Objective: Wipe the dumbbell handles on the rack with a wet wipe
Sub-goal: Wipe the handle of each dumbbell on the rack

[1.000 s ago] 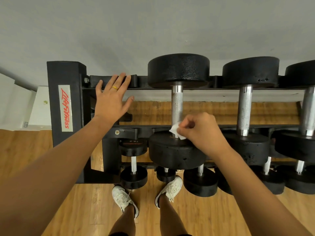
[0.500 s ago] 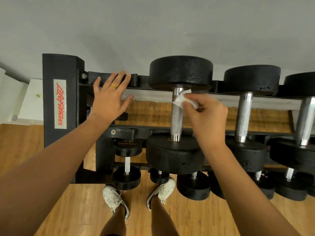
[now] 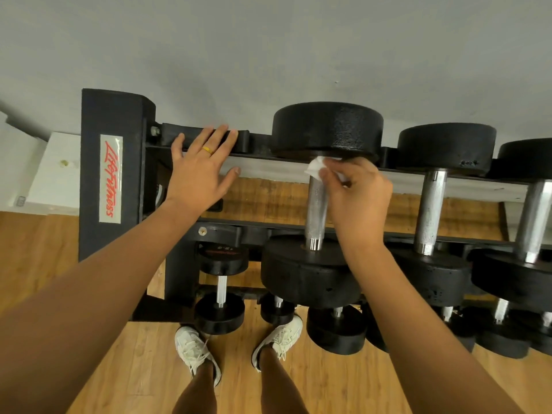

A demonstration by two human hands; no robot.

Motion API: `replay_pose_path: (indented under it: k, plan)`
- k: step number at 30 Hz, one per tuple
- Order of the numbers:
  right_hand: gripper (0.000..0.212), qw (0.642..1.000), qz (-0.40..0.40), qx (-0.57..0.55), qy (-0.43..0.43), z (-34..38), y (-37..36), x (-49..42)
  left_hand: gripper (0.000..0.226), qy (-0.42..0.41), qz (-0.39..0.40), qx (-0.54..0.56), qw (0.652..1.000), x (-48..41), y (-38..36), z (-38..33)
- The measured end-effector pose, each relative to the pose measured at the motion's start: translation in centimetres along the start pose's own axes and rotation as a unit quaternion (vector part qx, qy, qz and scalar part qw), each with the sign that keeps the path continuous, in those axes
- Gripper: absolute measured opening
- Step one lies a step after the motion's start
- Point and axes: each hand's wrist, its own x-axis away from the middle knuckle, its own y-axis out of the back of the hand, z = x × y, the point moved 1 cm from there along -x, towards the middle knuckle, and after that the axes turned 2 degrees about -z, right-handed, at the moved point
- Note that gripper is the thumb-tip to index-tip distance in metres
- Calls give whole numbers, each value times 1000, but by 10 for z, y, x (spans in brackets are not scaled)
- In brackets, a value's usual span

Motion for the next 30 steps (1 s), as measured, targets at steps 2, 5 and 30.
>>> replay_pose_path:
  k: [2, 5, 30]
  plan:
    - [20, 1000, 12, -3, -2, -2, 2, 10, 63, 0, 5, -1, 1000, 0, 0, 0]
    - [21, 997, 72, 6, -17, -6, 14, 37, 62, 3, 7, 0, 1000, 0, 1, -1]
    - [20, 949, 303, 80, -35, -4, 37, 43, 69, 5, 81, -7, 997, -1, 13, -1]
